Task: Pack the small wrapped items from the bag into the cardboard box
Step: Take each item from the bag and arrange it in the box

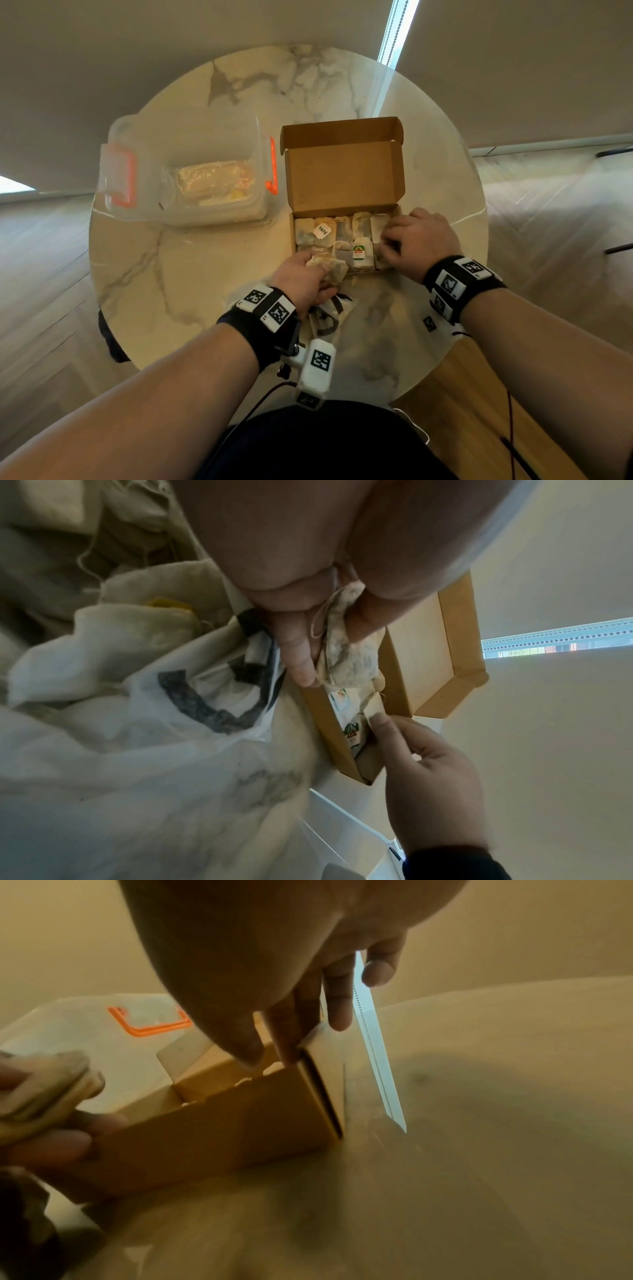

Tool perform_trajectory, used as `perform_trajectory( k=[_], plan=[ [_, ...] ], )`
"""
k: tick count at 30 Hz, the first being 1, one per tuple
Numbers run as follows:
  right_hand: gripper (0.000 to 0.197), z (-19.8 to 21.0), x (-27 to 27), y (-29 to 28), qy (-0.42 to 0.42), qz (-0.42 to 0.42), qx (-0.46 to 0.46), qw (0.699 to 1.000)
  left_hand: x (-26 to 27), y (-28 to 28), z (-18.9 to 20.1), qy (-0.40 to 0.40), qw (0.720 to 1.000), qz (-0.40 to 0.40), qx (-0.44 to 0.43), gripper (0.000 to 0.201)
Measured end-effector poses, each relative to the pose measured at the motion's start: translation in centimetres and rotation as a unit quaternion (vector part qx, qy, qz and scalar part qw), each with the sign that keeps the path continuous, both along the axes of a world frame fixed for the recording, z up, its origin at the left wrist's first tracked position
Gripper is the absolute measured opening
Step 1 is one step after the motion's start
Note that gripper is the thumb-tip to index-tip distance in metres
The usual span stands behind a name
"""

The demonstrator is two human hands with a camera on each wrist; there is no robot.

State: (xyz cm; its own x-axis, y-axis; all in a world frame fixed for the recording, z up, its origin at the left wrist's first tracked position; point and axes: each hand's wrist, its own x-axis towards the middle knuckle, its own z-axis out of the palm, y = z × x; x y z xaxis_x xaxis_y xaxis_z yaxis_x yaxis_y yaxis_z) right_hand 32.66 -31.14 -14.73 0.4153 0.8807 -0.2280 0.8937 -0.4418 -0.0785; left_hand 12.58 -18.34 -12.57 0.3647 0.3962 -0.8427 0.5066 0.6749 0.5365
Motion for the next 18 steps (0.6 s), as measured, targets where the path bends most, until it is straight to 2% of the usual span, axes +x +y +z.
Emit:
perform_trajectory(
  k=[3,8,11,13,14,16,18],
  plan=[
    [0.030,0.0,0.2,0.7,0.002,-0.016,0.012,1.000,-0.1,-0.1,0.0,-0.006,1.000,0.004,0.002,0.024],
    [0.032,0.5,0.4,2.2,-0.003,-0.005,-0.046,0.999,0.3,0.2,1.1,-0.021,0.999,0.025,-0.026,0.027],
    [0.035,2.0,0.1,2.4,0.013,-0.042,-0.002,0.999,0.5,0.7,1.8,-0.055,0.998,0.034,-0.014,0.028],
    [0.037,3.7,-0.6,2.3,0.124,-0.090,0.057,0.987,0.8,1.0,2.4,-0.085,0.994,0.064,-0.014,0.031],
    [0.038,4.7,-1.1,2.2,0.209,-0.123,0.088,0.966,1.0,1.1,2.6,-0.099,0.992,0.083,-0.016,0.034],
    [0.037,6.7,-2.3,2.1,0.360,-0.181,0.142,0.904,1.3,1.3,2.8,-0.129,0.985,0.111,-0.023,0.039],
    [0.031,7.8,-3.3,2.0,0.415,-0.184,0.169,0.875,1.5,1.6,3.0,-0.147,0.982,0.120,-0.022,0.043]
  ],
)
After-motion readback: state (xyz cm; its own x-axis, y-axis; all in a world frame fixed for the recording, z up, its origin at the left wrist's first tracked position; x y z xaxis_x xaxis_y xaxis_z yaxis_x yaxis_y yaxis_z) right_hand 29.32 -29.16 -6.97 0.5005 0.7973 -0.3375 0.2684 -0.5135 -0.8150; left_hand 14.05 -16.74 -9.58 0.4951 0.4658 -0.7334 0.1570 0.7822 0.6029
